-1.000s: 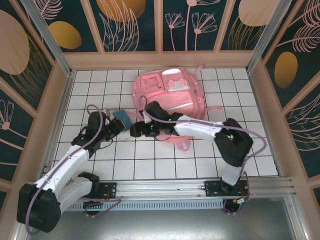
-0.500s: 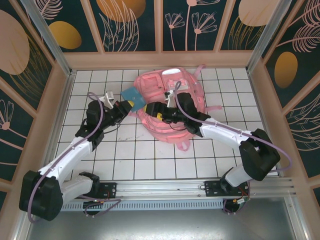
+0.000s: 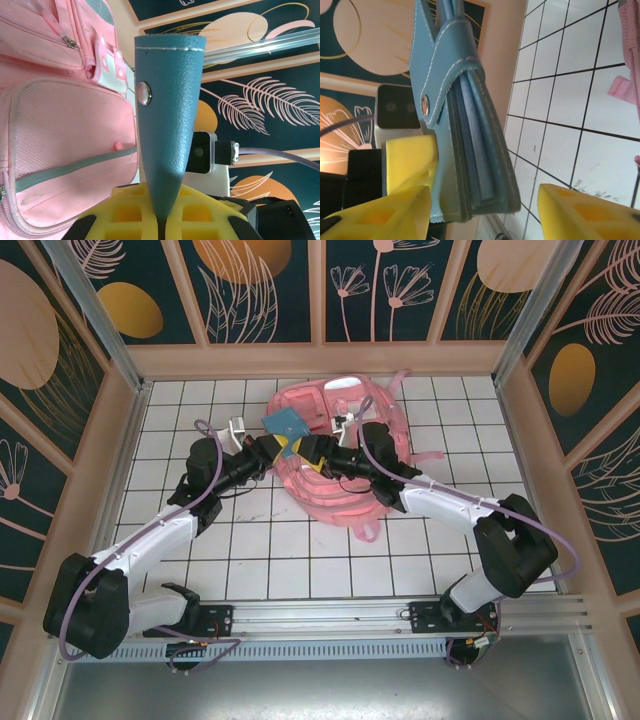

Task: Pack books, pencil case, and school supplies into a backpack

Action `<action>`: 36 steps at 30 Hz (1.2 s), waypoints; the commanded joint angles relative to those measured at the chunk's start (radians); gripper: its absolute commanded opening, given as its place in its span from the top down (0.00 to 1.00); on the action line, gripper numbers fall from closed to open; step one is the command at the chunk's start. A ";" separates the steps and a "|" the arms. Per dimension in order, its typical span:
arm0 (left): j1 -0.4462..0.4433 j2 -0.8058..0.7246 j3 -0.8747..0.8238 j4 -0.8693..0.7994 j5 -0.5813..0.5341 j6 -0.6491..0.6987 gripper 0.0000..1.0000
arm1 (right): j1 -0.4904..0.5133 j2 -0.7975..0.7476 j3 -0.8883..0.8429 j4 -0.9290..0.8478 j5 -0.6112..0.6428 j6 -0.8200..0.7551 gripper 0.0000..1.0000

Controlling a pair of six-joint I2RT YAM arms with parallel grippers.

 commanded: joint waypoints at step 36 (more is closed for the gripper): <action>-0.295 0.320 0.519 -0.729 -0.300 0.787 0.15 | -0.353 -0.569 -0.097 -0.793 0.349 -0.359 1.00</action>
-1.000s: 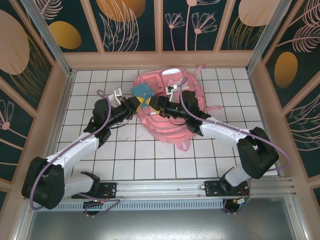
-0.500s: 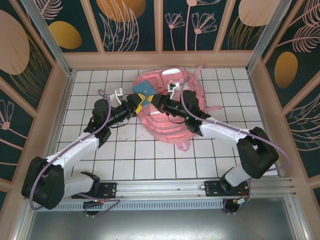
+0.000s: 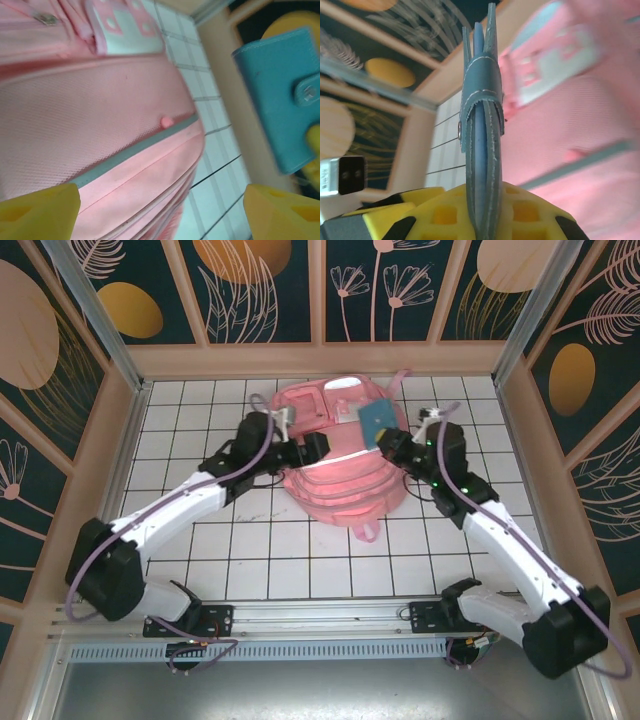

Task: Pack books, pencil case, and school supplies into a backpack

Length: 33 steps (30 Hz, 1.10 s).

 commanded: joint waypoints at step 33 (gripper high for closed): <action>-0.208 0.507 0.713 -0.581 -0.537 0.603 0.17 | -0.320 -0.141 -0.161 -0.168 -0.260 -0.010 1.00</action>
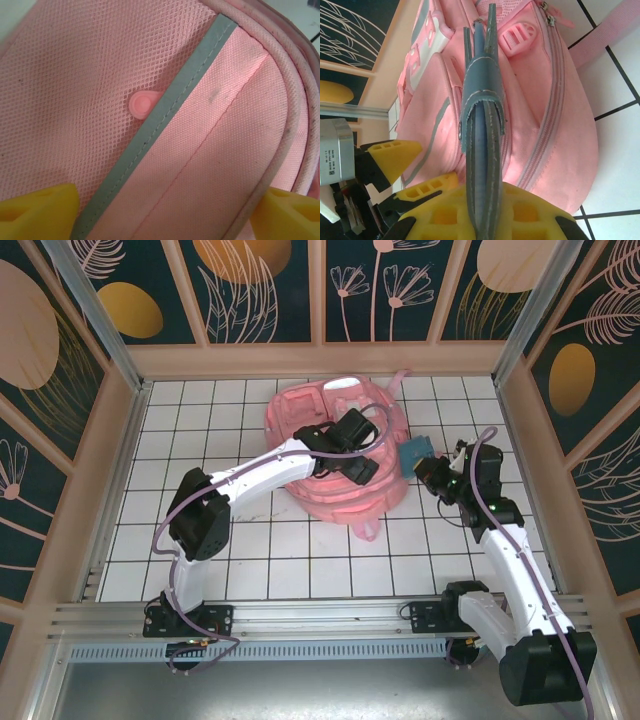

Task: Pack books, pencil case, and school supplies into a backpack

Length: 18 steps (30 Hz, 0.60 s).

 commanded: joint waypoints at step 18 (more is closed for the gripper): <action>0.016 -0.091 0.028 0.049 -0.146 0.008 0.55 | 0.024 0.011 -0.117 0.267 -0.353 0.109 1.00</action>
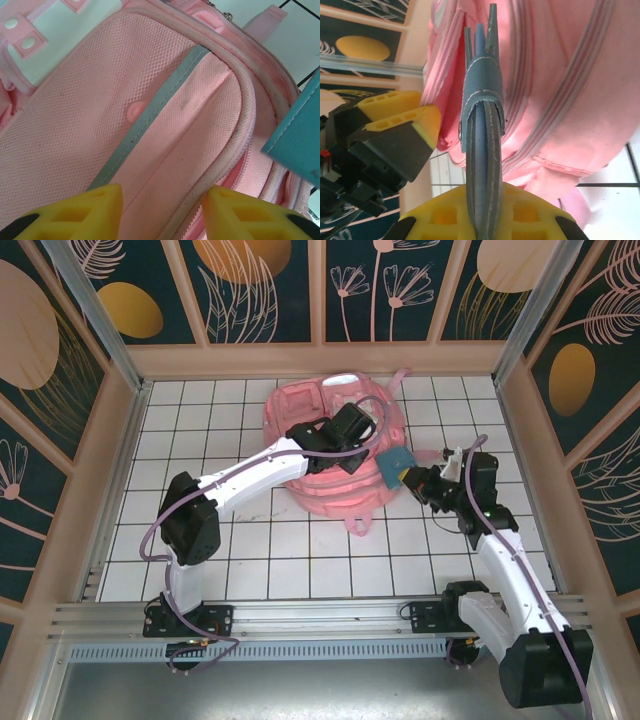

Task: Pack books, pencil case, and school supplies into a backpack

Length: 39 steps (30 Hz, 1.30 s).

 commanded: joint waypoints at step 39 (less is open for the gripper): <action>0.021 -0.163 -0.255 0.214 -0.279 0.081 0.72 | 0.169 0.310 0.070 0.494 0.030 0.221 1.00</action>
